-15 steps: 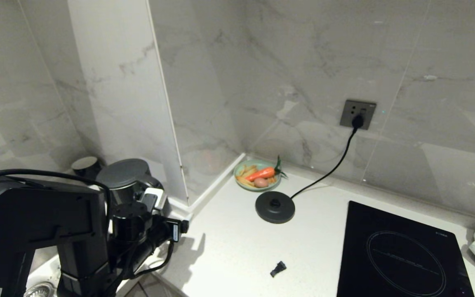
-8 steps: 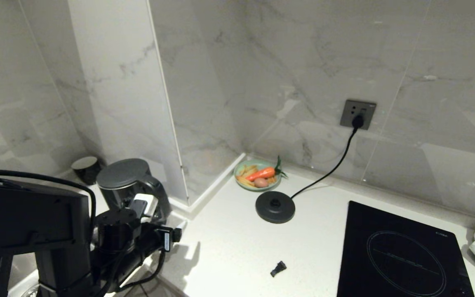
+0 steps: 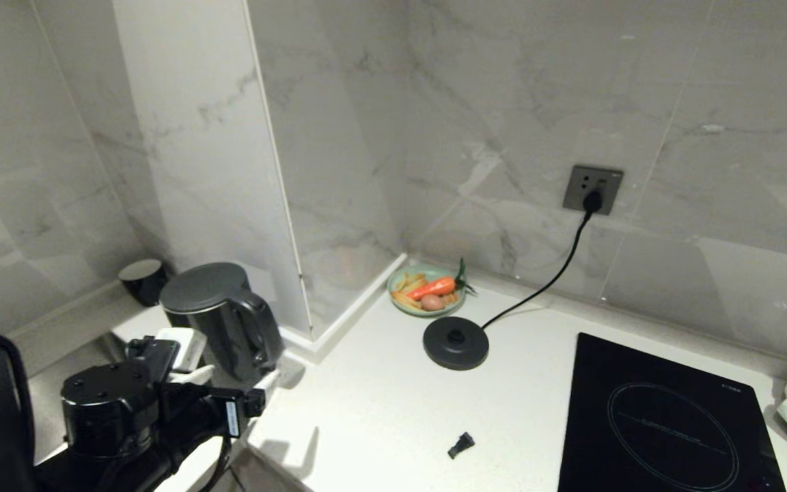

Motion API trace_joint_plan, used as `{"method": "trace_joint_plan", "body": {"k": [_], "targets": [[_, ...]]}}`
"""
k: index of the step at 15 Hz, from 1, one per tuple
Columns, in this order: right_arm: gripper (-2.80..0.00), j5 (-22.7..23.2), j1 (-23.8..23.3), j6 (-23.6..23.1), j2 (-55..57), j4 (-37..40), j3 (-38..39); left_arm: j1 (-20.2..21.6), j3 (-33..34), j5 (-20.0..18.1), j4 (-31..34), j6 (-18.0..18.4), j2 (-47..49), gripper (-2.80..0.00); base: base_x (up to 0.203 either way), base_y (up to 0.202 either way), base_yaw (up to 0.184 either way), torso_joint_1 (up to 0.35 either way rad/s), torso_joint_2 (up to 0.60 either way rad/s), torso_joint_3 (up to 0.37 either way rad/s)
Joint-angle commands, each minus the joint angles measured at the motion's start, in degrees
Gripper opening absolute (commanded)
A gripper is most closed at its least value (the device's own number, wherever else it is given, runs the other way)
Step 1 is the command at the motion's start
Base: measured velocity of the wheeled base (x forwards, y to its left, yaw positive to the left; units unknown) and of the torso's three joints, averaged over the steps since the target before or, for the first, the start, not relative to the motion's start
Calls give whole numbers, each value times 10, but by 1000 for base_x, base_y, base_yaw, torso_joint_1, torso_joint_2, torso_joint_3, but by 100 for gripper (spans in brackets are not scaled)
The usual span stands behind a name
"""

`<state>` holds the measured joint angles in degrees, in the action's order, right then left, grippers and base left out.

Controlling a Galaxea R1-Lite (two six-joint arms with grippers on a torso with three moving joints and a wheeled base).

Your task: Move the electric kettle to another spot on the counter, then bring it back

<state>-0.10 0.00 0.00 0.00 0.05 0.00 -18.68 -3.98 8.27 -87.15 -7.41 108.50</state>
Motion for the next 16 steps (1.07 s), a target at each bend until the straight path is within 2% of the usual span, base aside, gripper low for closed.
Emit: {"method": "trace_joint_plan", "body": {"k": [1,5,7,10,12,14,16], "targets": [[-280,0,0,0,0,0,0,1,30,14,-5,-3,-100,0,0,0,0,0,0,0],[-280,0,0,0,0,0,0,7,38,93,-5,7,-203,0,0,0,0,0,0,0],[-280,0,0,0,0,0,0,10,39,106,-5,25,-245,0,0,0,0,0,0,0],[-280,0,0,1,0,0,0,28,38,109,9,120,-311,0,0,0,0,0,0,0],[-280,0,0,0,1,0,0,64,36,119,35,157,-354,0,0,0,0,0,0,0],[-280,0,0,0,0,0,0,122,26,146,86,190,-399,0,0,0,0,0,0,0],[-280,0,0,1,0,0,0,153,14,157,138,206,-449,0,0,0,0,0,0,0]]}}
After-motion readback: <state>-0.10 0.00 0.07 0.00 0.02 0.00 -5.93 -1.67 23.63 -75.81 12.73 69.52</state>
